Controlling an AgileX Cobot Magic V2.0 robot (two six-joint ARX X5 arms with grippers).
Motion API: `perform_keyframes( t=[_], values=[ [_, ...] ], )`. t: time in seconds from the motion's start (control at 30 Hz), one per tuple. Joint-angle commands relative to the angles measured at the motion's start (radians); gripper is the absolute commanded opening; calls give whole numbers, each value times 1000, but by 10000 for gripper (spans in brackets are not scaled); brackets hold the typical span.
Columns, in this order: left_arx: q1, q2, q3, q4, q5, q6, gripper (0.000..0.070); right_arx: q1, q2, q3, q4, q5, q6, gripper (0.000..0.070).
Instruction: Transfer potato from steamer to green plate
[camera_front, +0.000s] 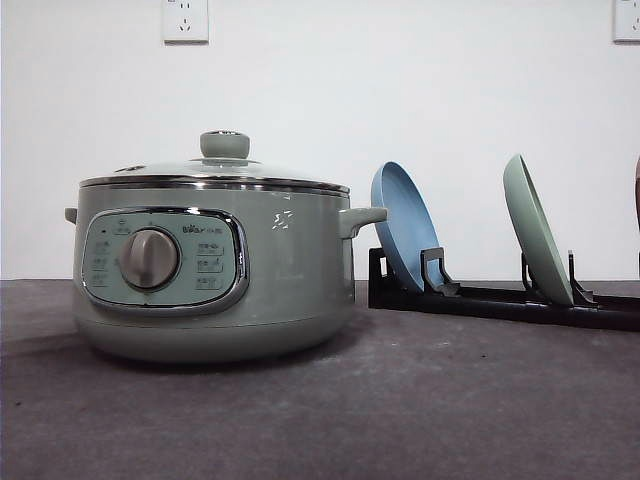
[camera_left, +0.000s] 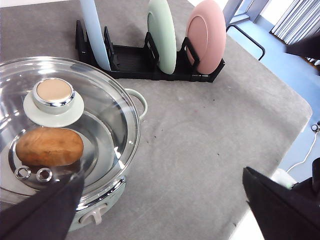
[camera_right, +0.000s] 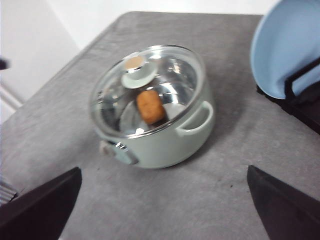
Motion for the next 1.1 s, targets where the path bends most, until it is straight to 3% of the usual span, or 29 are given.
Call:
perform_keyframes(
  t=[0.0,0.57,1.07],
  values=[
    [-5,7,27,10,10,20,637,-3,51,26,28,15,44,694],
    [-5,7,27,7,10,42,637,-196,670,344,173,51,61,692],
    [-5,7,27,7,10,73,636,-235,855,370,331,130,56,669]
  ],
)
